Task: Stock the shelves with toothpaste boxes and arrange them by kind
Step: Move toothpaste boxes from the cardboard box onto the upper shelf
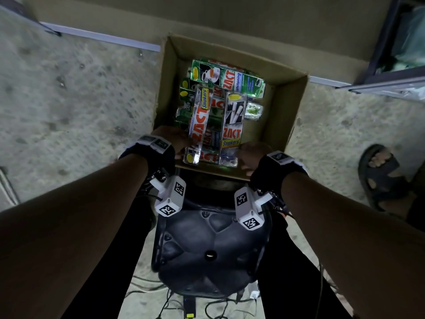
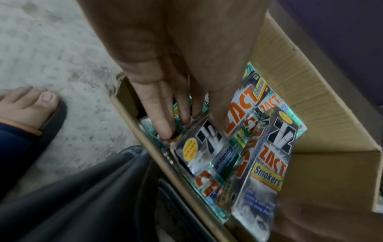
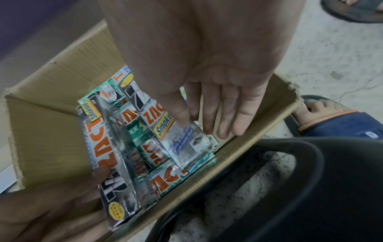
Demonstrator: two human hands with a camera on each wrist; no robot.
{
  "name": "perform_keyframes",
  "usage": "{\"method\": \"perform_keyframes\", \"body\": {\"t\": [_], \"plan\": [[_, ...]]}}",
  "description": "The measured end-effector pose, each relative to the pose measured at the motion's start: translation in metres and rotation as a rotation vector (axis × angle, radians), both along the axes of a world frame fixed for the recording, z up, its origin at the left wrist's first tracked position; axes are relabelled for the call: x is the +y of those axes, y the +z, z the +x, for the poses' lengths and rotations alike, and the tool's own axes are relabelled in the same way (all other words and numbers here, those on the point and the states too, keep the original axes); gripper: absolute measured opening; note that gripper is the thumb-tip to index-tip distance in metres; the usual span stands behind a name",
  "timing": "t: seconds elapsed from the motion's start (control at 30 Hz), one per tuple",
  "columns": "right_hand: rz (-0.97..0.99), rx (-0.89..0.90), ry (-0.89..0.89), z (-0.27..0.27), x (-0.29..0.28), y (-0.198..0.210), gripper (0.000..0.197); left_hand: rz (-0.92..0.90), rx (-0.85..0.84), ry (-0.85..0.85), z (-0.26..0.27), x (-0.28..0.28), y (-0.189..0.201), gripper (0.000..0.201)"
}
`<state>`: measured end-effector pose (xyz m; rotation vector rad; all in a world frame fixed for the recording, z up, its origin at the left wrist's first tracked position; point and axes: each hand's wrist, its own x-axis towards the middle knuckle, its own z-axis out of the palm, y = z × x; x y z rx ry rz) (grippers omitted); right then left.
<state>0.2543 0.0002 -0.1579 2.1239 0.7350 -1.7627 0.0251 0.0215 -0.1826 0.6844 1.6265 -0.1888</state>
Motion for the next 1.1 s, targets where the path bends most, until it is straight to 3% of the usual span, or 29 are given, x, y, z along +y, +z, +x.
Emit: {"method": "perform_keyframes", "body": {"t": [0.07, 0.13, 0.17, 0.23, 0.37, 0.47, 0.57, 0.63, 0.73, 0.83, 0.9, 1.1], "plan": [[0.004, -0.016, -0.03, -0.001, 0.008, 0.003, 0.027, -0.018, -0.031, -0.044, -0.003, 0.004, -0.001, 0.031], [-0.017, -0.036, -0.121, -0.004, 0.017, 0.002, 0.068, -0.037, -0.035, 0.022, -0.004, 0.015, 0.006, 0.008], [-0.011, -0.04, -0.16, -0.006, 0.021, 0.002, 0.081, -0.022, -0.013, -0.022, -0.005, 0.016, 0.007, 0.008], [0.012, -0.023, -0.195, -0.011, 0.028, -0.001, 0.09, 0.01, -0.009, -0.039, -0.004, 0.022, 0.0, 0.017], [0.11, -0.025, -0.156, -0.017, 0.038, -0.009, 0.08, -0.004, -0.043, -0.022, -0.001, 0.026, -0.004, 0.027], [0.119, -0.022, -0.042, -0.02, 0.039, -0.013, 0.087, -0.028, -0.05, -0.025, 0.001, 0.027, -0.009, 0.036], [0.185, -0.056, 0.089, -0.018, 0.039, -0.016, 0.077, -0.051, -0.085, -0.037, 0.001, 0.028, -0.013, 0.098], [0.18, -0.073, 0.115, -0.017, 0.04, -0.016, 0.084, -0.06, -0.11, 0.011, 0.0, 0.028, -0.015, 0.119], [0.14, -0.091, 0.159, -0.016, 0.04, -0.014, 0.096, -0.048, -0.136, 0.058, -0.002, 0.023, -0.013, 0.109], [0.123, -0.046, 0.165, -0.014, 0.042, -0.007, 0.068, -0.033, -0.104, 0.107, -0.002, 0.021, -0.008, 0.133], [0.101, -0.041, 0.207, -0.014, 0.043, 0.001, 0.058, -0.016, -0.076, 0.117, -0.002, 0.021, 0.0, 0.138], [0.124, -0.037, 0.018, -0.013, 0.034, 0.045, 0.081, 0.013, -0.129, 0.105, -0.004, 0.015, 0.034, 0.113]]}}
